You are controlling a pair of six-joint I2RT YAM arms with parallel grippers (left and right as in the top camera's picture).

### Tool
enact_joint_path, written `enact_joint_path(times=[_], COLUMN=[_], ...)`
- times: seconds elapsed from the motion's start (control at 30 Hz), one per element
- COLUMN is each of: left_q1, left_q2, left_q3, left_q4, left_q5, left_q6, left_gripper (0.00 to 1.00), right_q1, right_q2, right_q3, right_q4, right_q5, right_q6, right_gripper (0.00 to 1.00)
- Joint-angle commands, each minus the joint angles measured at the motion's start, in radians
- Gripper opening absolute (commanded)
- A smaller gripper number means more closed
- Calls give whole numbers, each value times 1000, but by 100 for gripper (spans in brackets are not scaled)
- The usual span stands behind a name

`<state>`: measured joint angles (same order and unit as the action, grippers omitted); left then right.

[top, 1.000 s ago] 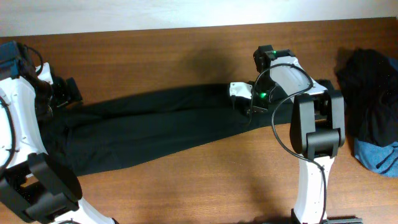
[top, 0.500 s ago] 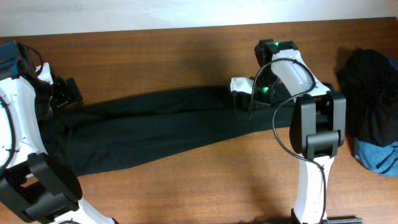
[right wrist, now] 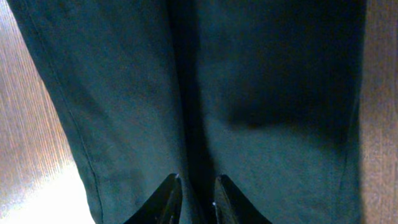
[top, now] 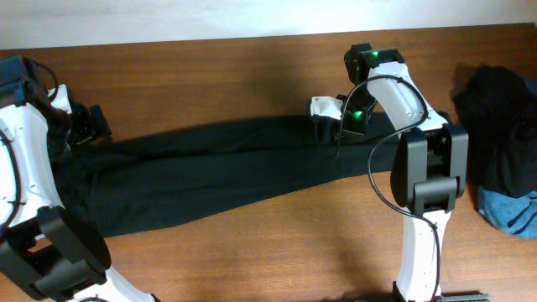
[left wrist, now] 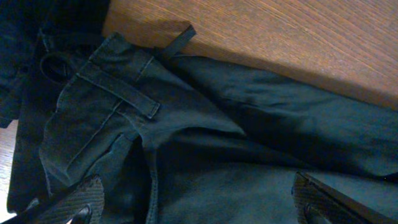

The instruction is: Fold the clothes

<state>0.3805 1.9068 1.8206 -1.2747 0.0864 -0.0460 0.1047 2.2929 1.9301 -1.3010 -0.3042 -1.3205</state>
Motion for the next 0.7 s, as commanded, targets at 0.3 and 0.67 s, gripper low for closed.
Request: enact_joint_path(times=[0.3, 0.67], left_q1=[-1, -1], left_q2=[10, 10], left_q3=[5, 5], left_q4=[2, 2], left_q5=[3, 3], left_q6=[5, 5], left_gripper=[96, 96], right_q1=[6, 6], right_q2=[5, 5], right_q3=[-88, -104], right_q4=[61, 114], right_q5=[2, 1], right_q6=[-7, -7], right_gripper=[33, 4])
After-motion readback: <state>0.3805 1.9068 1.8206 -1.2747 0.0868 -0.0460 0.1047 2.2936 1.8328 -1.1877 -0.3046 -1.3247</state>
